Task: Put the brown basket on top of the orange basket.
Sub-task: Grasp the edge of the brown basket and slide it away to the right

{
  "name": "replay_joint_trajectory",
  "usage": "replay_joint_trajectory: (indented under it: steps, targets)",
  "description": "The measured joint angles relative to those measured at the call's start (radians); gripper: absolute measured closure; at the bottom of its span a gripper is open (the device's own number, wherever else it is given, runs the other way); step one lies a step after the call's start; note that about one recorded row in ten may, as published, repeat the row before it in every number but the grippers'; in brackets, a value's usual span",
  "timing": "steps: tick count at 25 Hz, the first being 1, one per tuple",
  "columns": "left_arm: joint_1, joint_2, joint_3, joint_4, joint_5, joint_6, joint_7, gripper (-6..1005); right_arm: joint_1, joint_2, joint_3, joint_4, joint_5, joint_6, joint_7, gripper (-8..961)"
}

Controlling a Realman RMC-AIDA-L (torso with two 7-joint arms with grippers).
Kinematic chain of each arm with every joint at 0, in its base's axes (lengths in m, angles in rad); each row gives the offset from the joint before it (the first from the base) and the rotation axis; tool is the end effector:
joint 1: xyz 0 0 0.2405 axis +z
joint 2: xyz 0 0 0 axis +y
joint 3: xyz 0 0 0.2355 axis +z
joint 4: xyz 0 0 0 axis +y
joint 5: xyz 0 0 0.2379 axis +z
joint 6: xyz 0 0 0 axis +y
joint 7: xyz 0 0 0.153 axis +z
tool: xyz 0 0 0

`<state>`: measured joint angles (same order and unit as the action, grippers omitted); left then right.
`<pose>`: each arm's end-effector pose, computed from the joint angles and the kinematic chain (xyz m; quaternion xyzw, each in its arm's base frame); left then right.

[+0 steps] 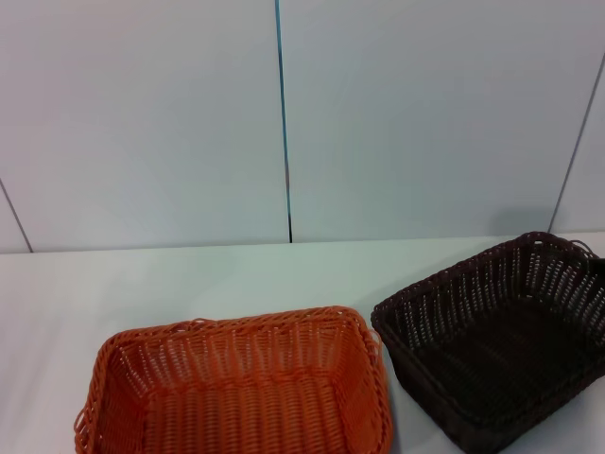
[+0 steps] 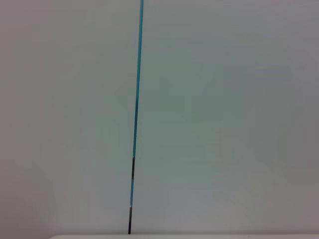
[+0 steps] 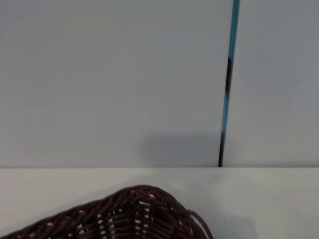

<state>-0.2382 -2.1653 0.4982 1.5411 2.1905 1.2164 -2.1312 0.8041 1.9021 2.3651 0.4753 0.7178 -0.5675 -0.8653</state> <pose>-0.3144 0.3237 0.2207 -0.7158 -0.4169 -0.1647 0.5355 0.3120 0.4935 0.0888 -0.4713 -0.7337 -0.4855 0.0618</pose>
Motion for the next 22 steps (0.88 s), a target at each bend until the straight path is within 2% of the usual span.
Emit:
replay_joint_trajectory:
  steps: [8, 18, 22]
  targets:
    - [0.001, -0.001, -0.009, -0.006, 0.000, 0.012, 0.000, 269, -0.014, 0.004, -0.001, -0.026, -0.002, 0.033, 0.000, 202]
    - [0.001, -0.001, -0.017, -0.026, 0.000, 0.027, 0.000, 273, -0.012, 0.043, -0.029, -0.055, -0.002, 0.134, -0.001, 251]
    - [0.003, -0.001, -0.022, -0.030, 0.000, 0.028, 0.001, 278, -0.010, 0.050, -0.030, -0.056, -0.001, 0.151, -0.001, 252]
